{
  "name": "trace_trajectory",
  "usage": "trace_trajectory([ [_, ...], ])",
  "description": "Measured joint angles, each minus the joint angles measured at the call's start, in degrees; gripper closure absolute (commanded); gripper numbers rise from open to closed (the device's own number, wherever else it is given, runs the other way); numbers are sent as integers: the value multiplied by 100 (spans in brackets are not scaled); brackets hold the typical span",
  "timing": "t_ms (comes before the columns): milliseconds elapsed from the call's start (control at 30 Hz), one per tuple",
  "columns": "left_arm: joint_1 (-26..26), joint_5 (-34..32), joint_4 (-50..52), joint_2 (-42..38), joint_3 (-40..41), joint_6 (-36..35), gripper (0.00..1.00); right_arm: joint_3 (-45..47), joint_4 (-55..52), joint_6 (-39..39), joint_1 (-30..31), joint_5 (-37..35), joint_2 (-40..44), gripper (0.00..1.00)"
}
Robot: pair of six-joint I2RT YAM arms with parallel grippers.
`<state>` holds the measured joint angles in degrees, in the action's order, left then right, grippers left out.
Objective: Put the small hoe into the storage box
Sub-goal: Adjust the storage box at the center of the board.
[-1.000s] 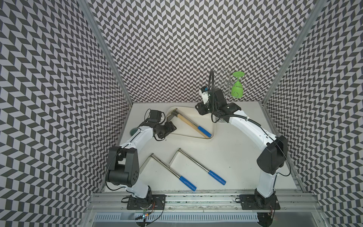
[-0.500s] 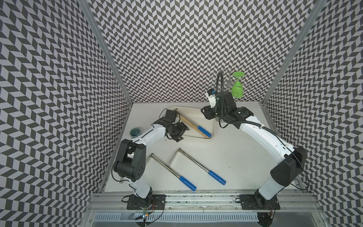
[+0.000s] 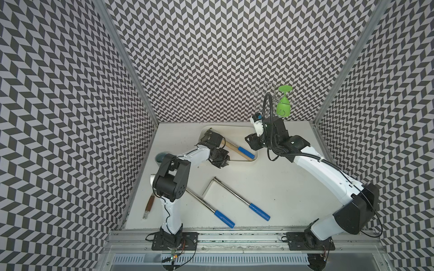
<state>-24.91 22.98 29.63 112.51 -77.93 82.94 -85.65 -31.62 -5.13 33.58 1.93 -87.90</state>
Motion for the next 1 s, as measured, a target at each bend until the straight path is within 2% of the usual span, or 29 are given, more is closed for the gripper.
trace_trajectory([
  [67, 37, -13, 129, -13, 2, -2, 100, 39, 11, 28, 0, 0, 48, 51],
  [333, 391, 164, 560, -46, 22, -1281, 100, 48, 48, 122, 0, 0, 98, 51],
  [500, 761, -44, 1764, 616, -1268, -2450, 100, 48, 81, 118, 0, 42, 98, 50],
  [633, 914, -192, 2214, 1097, -2076, -3276, 100, 48, 79, 109, 0, 68, 98, 50],
  [833, 925, -459, 2354, 1174, -2227, -4448, 100, 66, 83, 101, 0, 103, 98, 49],
  [1000, 922, -977, 2356, 1172, -2317, -5556, 100, 168, 72, 98, 7, 111, 98, 48],
])
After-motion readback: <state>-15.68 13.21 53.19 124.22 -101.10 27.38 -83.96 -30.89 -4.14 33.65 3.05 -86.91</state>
